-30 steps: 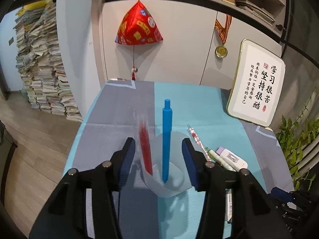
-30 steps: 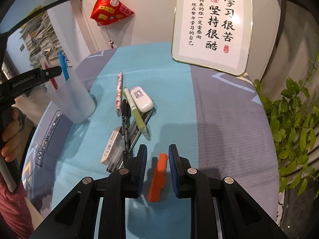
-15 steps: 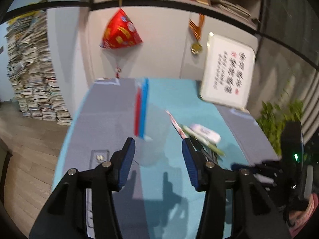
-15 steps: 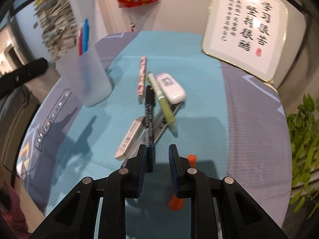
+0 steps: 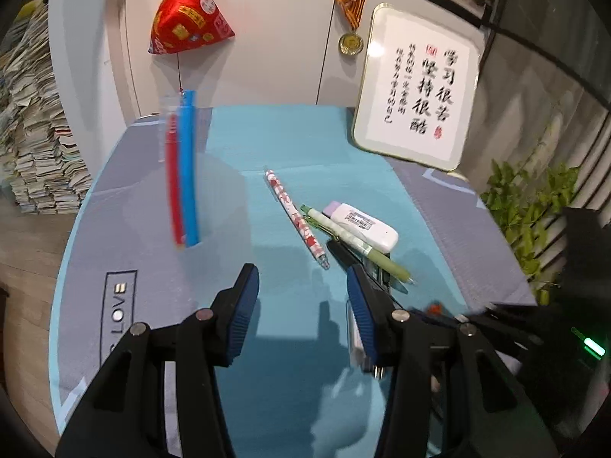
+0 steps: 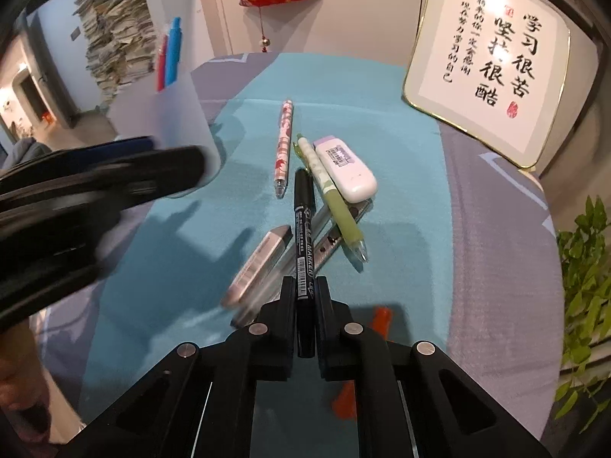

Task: Organize stationery
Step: 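Grasp the black marker with the right tool while the left tool grasps the pink patterned pen, then drop the black marker into the clear cup with the right tool while the left tool holds the pink pen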

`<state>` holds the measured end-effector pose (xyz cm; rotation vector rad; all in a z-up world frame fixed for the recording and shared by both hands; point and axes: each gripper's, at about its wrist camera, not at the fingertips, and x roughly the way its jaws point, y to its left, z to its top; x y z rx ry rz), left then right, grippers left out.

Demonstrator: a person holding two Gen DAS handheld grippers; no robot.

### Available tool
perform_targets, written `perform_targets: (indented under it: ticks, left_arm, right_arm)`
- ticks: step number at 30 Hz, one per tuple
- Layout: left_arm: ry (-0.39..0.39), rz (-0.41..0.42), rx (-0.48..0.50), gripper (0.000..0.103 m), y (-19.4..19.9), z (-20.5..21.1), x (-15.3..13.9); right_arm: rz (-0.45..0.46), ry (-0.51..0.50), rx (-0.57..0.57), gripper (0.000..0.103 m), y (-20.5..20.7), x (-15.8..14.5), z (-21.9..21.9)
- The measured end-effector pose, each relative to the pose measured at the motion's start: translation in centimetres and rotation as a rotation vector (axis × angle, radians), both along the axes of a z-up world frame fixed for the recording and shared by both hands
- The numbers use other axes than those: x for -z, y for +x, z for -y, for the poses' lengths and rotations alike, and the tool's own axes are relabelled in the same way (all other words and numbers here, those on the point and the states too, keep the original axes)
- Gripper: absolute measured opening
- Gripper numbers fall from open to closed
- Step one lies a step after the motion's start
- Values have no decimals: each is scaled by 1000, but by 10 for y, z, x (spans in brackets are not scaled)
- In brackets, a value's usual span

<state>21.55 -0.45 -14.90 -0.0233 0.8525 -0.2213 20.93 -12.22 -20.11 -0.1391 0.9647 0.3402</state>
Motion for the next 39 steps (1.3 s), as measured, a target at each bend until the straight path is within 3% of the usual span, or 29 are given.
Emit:
perform_targets:
  ticks: [7,12,13,14,17,25,33,36,39]
  left_arm:
    - [67,-82,-44,45,41,22,29]
    - [80,-156,-109,26,69,22,48]
    - [94,-136,-118,14,70,22,47]
    - [99,-147,-115,9,71,22,48]
    - [81,-161,-98,8,65,17,46]
    - [135,-115,6,8,-4,6,31]
    - [164,-179,54,8,-93,-32,49]
    - [149,-194,71,8,-106,-40,50]
    - [138,-175,70,11,-112,-41,48]
  right_arm:
    - [26,55,22,10,-29,-16,30]
    - [45,81,39,10,-43,-20,48]
    - [48,86,41,10,-46,-21,51]
    - [52,92,43,10,-48,-22,53]
    - [59,102,41,10,-51,-25,55]
    - [41,92,6,10,-66,-21,49]
    - [-73,34,-84,10,-96,5,39]
    - [-115,26,-101,10,-101,17,39]
    - [-86,8,-115,10,-102,12,32]
